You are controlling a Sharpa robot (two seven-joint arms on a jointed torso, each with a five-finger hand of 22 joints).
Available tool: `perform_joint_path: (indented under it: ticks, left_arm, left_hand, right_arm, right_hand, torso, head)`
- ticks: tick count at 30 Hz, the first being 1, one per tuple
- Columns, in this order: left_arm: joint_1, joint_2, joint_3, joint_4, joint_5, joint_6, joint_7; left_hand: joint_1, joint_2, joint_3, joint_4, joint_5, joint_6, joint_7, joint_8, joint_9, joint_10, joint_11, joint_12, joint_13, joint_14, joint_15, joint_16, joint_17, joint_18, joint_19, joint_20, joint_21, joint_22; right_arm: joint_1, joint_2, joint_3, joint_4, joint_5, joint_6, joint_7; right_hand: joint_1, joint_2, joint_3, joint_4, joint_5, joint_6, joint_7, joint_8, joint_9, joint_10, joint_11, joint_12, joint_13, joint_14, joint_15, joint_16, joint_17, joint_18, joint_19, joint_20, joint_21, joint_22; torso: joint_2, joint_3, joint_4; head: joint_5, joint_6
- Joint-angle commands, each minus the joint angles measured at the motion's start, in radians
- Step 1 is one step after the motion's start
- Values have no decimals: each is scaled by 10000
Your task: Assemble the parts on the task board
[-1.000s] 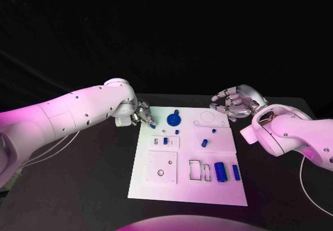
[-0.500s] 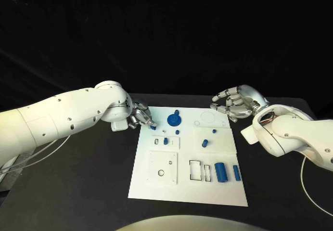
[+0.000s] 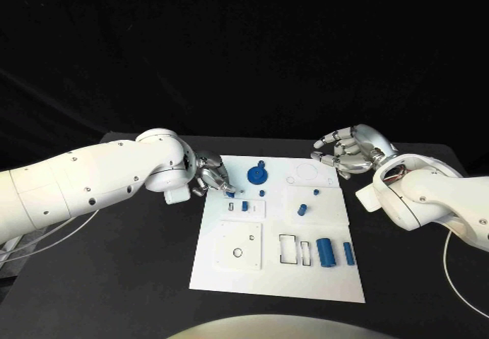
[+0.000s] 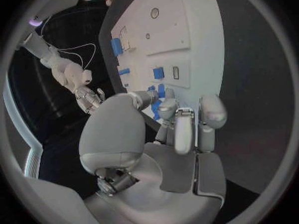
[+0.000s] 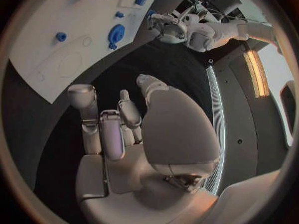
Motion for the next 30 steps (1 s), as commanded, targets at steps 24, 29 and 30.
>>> perform_joint_path:
  ticks: [24,29,30]
  left_arm:
    - [-446,218,-102,278,-1498,19,-482]
    - [-452,206,-104,311,-1561,122,-575]
    - [-453,205,-105,317,-1584,115,-592]
  left_hand:
    - [-667,-202,2105,-1866,801,300,-112,259,103,287,-100,116,148,682,-121,61,1155,-42,173,-102,172,194]
    - [-732,-221,2123,-1903,930,315,-122,286,116,306,-111,121,164,683,-129,62,1157,-46,182,-111,185,213]
    - [-732,-221,2123,-1903,930,315,-122,286,116,306,-111,121,164,683,-129,62,1157,-46,182,-111,185,213]
  right_arm:
    - [-44,-11,0,6,-52,-34,186]
    - [-44,-13,0,7,-48,-31,186]
    - [-44,-14,0,7,-48,-31,187]
  right_hand:
    - [-78,-24,30,-36,21,-45,-16,56,11,10,-20,25,0,500,-74,-30,419,68,-37,1,-8,12]
    - [-78,-24,30,-36,21,-45,-16,56,11,10,-20,25,0,500,-74,-30,419,68,-37,1,-8,12]
    - [-78,-24,30,-36,21,-45,-16,56,11,10,-20,25,0,500,-74,-30,419,68,-37,1,-8,12]
  torso:
    - [29,6,-27]
    - [28,9,-23]
    - [26,8,-21]
  head:
    - [44,-76]
    - [52,-89]
    - [50,-79]
